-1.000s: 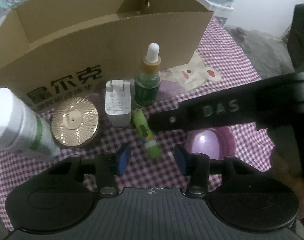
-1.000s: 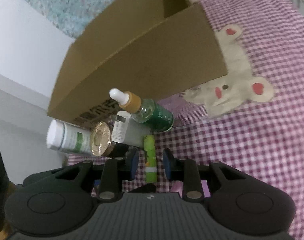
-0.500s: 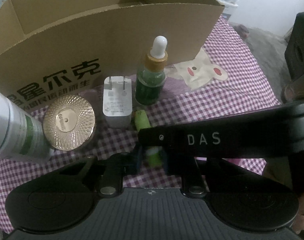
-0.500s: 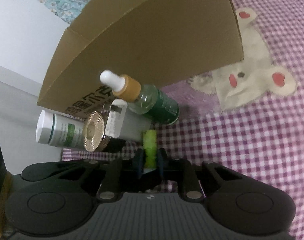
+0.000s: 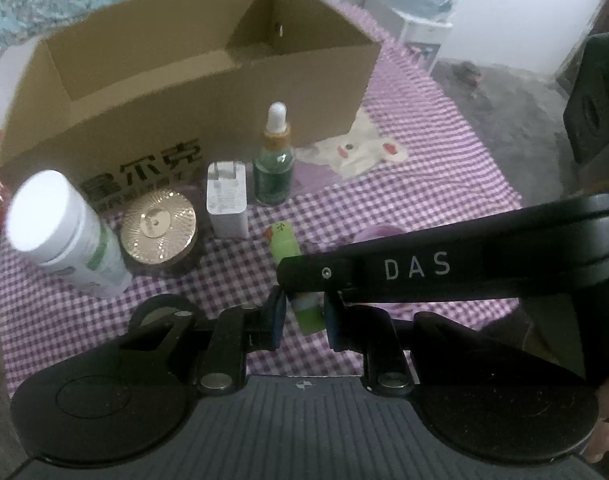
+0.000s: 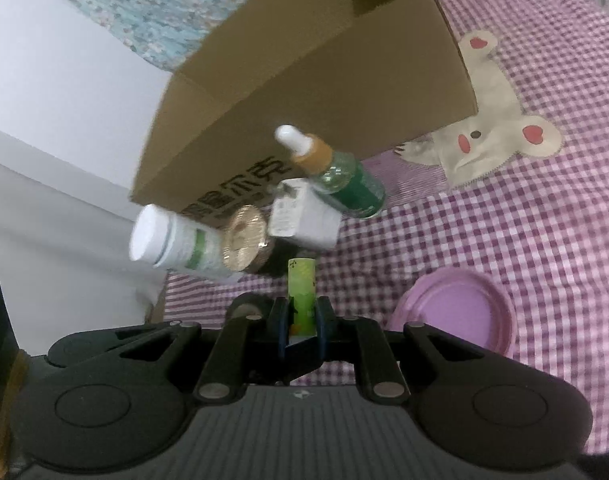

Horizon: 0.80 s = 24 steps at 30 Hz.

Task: Organize rigid objects
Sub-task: 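Grasp the green glue stick with the right gripper, then carry the green glue stick into the cardboard box and release it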

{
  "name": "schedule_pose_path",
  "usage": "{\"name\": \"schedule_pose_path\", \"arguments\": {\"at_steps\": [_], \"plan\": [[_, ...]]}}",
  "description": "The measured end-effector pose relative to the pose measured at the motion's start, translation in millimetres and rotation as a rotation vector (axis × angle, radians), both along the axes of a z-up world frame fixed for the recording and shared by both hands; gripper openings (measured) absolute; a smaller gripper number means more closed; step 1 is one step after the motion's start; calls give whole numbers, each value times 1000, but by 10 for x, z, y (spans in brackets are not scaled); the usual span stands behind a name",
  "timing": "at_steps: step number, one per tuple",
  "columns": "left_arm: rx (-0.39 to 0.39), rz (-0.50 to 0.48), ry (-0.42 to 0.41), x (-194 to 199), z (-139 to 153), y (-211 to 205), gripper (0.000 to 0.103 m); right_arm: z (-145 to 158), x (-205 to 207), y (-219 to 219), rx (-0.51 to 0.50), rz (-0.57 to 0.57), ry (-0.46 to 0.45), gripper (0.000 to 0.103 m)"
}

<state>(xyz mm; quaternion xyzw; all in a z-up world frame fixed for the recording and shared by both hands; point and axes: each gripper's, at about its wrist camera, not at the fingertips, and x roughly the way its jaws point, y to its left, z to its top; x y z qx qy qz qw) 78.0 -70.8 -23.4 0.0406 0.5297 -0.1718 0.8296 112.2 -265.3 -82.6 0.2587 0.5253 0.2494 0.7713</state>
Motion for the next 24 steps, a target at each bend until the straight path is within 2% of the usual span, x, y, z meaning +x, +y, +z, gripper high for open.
{"name": "schedule_pose_path", "arguments": {"at_steps": [6, 12, 19, 24], "plan": [[1, 12, -100, -205, 391, 55, 20, 384, -152, -2, 1, 5, -92, 16], [-6, 46, -196, -223, 742, 156, 20, 821, -125, 144, 0, 34, -213, 16], [-19, 106, -256, 53, 1014, 376, 20, 1179, 120, 458, -15, 94, -303, 16], [-38, 138, -240, 405, 1070, 602, 20, 1264, 471, 742, -4, 138, -304, 16]]}}
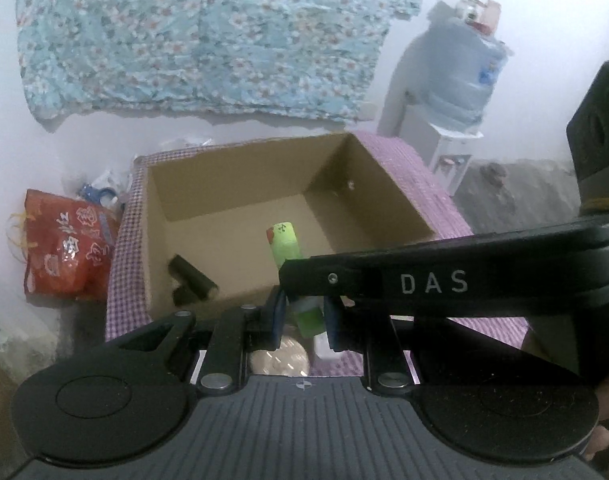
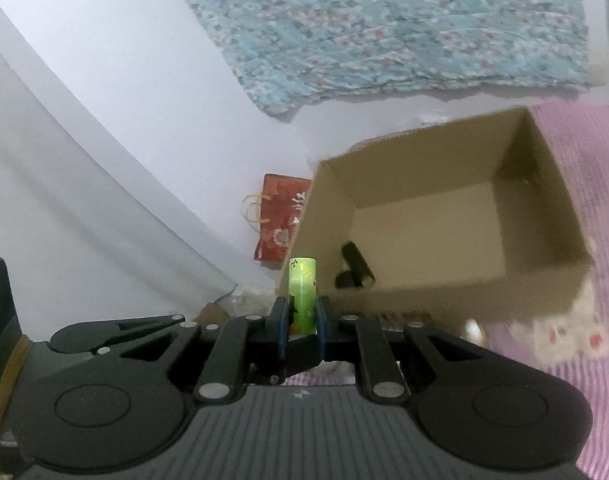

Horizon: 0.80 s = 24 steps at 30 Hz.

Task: Organize rigid objects
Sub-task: 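Carry the green glue stick into the cardboard box and release it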

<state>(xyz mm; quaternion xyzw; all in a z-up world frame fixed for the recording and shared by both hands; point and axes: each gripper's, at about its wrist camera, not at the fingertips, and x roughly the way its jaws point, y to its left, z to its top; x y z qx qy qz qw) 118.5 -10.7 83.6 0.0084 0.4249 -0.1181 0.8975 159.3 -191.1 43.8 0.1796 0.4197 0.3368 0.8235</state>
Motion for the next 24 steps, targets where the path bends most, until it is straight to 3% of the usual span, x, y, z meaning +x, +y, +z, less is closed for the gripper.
{"name": "schedule_pose_path", "arguments": {"at_steps": [9, 15, 19, 24], "plan": [[3, 71, 150, 963, -314, 341, 19, -339, 1084, 419, -38, 46, 165, 16], [85, 133, 205, 1471, -589, 510, 21, -617, 1707, 804, -61, 51, 253, 16], [138, 166, 217, 1608, -718, 534, 25, -857, 1956, 1047, -97, 37, 270, 16], [114, 179, 221, 1566, -694, 589, 26, -1130, 2016, 1191, -144, 26, 311, 16]]}}
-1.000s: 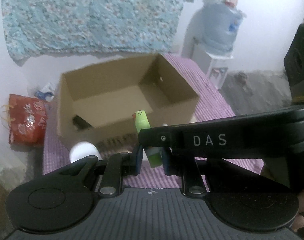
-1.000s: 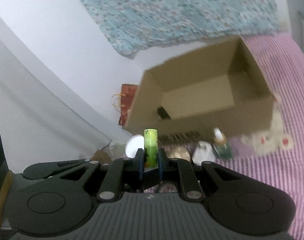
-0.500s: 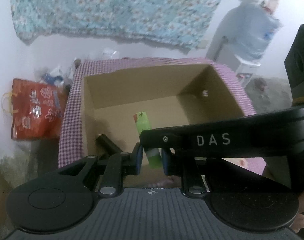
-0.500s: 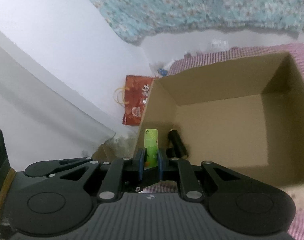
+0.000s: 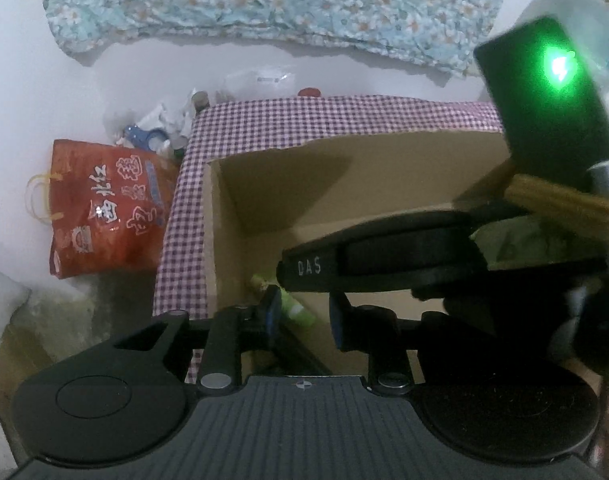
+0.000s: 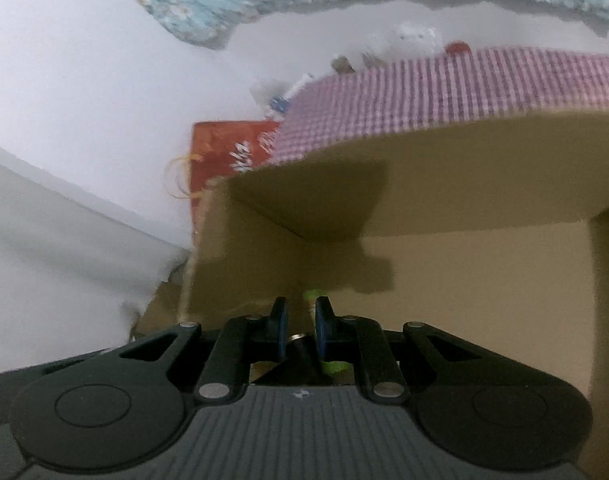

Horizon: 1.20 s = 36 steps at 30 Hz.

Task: Organize rigid objects
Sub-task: 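Carry the green glue stick into the cardboard box and release it, then lower the right gripper onto the pink lid rim and grasp it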

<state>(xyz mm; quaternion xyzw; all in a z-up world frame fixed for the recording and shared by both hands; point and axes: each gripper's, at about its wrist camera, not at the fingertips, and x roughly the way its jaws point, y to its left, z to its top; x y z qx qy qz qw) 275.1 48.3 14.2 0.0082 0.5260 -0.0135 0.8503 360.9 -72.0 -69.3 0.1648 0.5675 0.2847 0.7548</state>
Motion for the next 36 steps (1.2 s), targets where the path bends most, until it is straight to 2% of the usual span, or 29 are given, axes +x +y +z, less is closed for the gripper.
{"name": "schedule_pose_path", "arguments": {"at_steps": [5, 8, 11, 15, 18, 21, 25, 29, 31, 34, 36], "plan": [[-52, -7, -23, -106, 178, -1, 32, 172, -155, -216, 26, -9, -19, 16], [-57, -15, -61, -262, 355, -33, 33, 416, -298, -494, 64, -39, -40, 17], [-105, -30, -84, -482, 569, -72, 39, 702, -497, -821, 117, -79, -72, 17], [-141, -64, -122, -827, 785, -167, 47, 1067, -951, -1326, 204, -126, -131, 18], [-160, -91, -150, -1162, 879, -269, 52, 1217, -1363, -1669, 252, -155, -166, 19], [-168, -111, -165, -1464, 850, -364, 58, 1179, -1738, -1948, 266, -193, -175, 24], [-174, -153, -142, -1815, 631, -580, 62, 946, -2299, -2259, 197, -258, -166, 34], [-167, -203, -86, -1998, 266, -836, 65, 516, -2691, -2507, 136, -325, -125, 46], [-132, -224, -63, -2049, 97, -968, 66, 347, -2811, -2556, 86, -356, -119, 46], [-168, -249, -2, -2058, -129, -1108, 68, 172, -2983, -2593, -15, -384, -122, 47], [-172, -278, 16, -2054, -251, -1220, 73, 83, -3052, -2606, -43, -383, -113, 47]]}}
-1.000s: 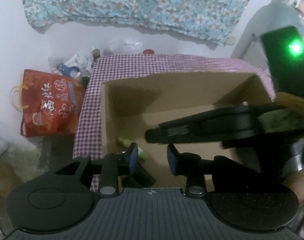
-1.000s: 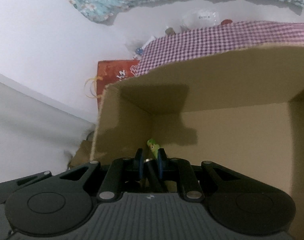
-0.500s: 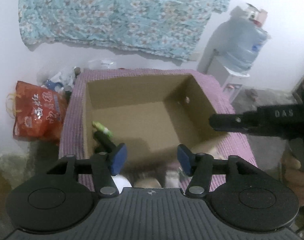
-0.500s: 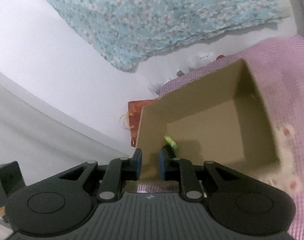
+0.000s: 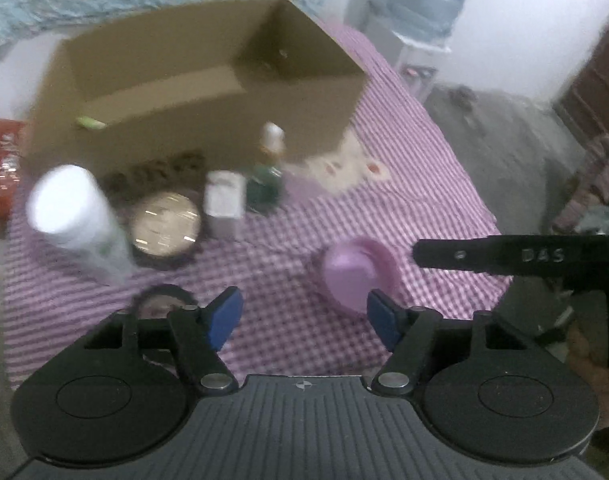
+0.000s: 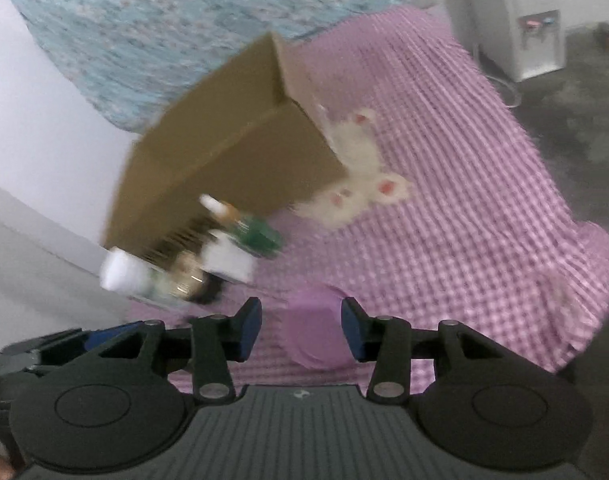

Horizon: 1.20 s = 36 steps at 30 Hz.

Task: Organize rigid objects
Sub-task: 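Lower the right gripper onto the pink lid rim and grasp it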

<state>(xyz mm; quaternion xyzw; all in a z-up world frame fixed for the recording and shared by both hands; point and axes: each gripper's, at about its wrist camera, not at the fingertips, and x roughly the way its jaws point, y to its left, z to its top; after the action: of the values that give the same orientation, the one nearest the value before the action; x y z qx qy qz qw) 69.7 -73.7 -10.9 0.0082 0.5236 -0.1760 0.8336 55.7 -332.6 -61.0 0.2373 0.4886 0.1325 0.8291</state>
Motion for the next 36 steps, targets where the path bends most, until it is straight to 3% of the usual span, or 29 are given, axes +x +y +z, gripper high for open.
{"name": "schedule_pose_path", "arguments": {"at_steps": [4, 17, 29, 36], "plan": [[21, -80, 1, -7, -207, -189, 80, -132, 14, 50, -32, 5, 16, 48], [92, -172, -11, 35, -553, -532, 81, -395, 212, 238, -117, 62, 21, 49], [117, -189, -25, 130, -671, -637, 71, -562, 276, 208, -99, 44, 39, 47], [128, -172, 1, 171, -758, -644, 60, -607, 303, 163, -73, 11, 32, 30]]}}
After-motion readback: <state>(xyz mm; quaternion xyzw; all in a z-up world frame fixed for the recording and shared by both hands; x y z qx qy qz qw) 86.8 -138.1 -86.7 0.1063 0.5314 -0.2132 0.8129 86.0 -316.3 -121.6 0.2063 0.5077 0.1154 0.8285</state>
